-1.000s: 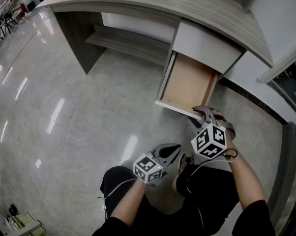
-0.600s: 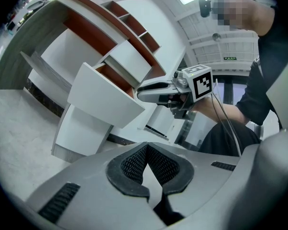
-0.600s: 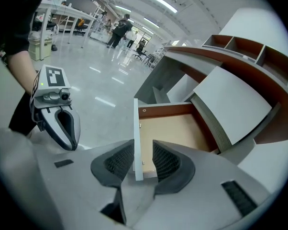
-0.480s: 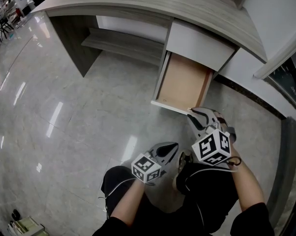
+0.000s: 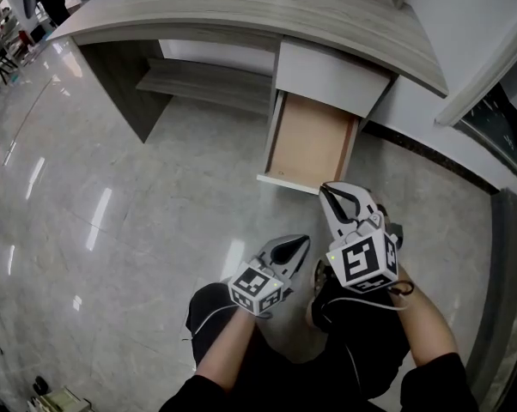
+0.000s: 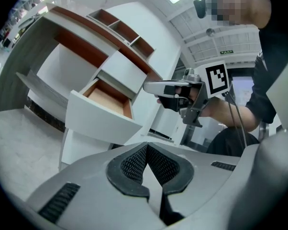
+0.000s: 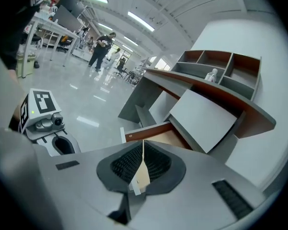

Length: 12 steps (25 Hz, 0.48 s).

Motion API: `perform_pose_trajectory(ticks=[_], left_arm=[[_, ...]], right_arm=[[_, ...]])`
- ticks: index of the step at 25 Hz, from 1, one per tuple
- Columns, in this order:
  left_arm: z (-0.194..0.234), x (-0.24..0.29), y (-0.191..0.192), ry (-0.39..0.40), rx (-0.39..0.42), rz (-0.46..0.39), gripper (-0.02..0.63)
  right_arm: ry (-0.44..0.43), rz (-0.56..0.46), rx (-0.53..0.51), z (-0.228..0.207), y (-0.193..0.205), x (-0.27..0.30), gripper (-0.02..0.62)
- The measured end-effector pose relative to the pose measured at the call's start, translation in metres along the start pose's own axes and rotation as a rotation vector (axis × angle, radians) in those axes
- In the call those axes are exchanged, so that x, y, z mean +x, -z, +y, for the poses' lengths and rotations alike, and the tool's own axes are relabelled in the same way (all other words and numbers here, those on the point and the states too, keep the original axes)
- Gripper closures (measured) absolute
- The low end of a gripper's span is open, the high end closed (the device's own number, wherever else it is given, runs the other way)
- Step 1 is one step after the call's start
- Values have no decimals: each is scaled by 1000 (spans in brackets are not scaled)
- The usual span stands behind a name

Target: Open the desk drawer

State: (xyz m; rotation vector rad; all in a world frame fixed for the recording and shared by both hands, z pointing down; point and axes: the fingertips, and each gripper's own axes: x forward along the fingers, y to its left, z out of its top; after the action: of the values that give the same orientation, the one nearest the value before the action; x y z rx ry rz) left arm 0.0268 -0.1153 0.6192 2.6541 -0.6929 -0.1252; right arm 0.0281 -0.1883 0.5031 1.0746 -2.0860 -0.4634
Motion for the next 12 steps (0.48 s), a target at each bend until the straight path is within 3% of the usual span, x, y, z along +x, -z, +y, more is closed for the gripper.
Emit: perform_pose_trajectory(ticks=[8,12], left_arm=[[-3,-12,-45,-109,125,-40,603],[-5,-23,-73,-165,186,-66,603]], right_arm=[[229,-138,144,-11,-31,-41,589],[295,-248,281,-5,-41,-52,589]])
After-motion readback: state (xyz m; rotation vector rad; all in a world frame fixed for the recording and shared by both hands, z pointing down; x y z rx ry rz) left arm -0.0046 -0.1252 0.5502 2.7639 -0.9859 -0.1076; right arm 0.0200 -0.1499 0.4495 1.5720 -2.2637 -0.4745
